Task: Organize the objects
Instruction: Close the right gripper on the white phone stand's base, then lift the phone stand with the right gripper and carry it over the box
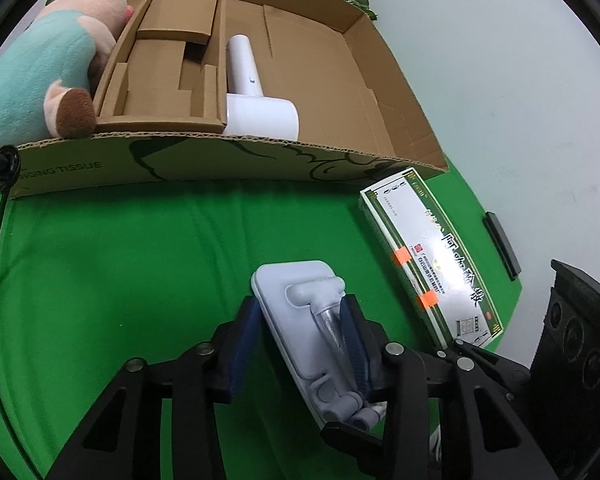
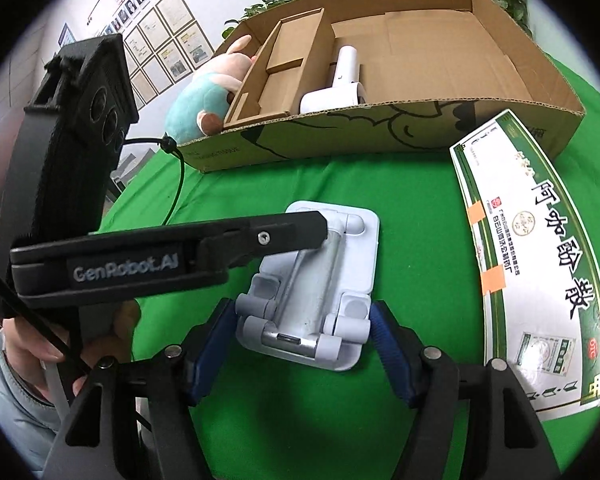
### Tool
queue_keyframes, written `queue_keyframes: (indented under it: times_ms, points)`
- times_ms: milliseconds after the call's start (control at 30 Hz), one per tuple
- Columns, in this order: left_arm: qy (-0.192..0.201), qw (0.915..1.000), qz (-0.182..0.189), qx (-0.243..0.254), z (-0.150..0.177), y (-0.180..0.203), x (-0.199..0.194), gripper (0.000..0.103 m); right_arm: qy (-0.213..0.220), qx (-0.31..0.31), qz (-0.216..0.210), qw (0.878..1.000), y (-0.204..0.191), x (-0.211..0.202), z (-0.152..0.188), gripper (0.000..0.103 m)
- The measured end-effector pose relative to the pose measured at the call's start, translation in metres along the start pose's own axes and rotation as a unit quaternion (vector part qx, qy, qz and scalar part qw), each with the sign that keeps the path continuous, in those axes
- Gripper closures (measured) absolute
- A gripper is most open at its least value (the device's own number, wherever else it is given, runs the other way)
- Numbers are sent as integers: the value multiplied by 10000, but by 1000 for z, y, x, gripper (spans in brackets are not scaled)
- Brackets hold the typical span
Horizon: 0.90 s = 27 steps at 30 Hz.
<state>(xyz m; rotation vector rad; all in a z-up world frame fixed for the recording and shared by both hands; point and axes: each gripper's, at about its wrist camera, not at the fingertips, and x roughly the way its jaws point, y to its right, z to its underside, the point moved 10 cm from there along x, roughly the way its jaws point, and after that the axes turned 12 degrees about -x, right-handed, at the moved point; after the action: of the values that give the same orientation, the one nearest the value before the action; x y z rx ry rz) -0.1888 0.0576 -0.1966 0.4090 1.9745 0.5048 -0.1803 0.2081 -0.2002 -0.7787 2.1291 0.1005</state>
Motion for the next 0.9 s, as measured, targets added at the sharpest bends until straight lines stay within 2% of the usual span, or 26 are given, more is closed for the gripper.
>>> queue_keyframes:
  times_ms: [433,500,567,667,900]
  points:
    - [31,9998,-125,-145,7,-6,-14,71,94,-13,4,10000,-6,-3,8,36]
    - [82,9998,-133,-153,4,-5,-19,84,114,-31,38,9999,-6,-4,6,36]
    - [97,9997,-200,-118,2,-5,-22,89,199,-14,95,9998,-5,-6,2,36]
    - [77,9996,-90,-268,-1,-6,-24,89,389,-53,187,9991,-2,-14,-8,36]
    - [163,9992,35,-354,-11,-2,-34,89,514,-161,266,9982,-1,-17,-21,36]
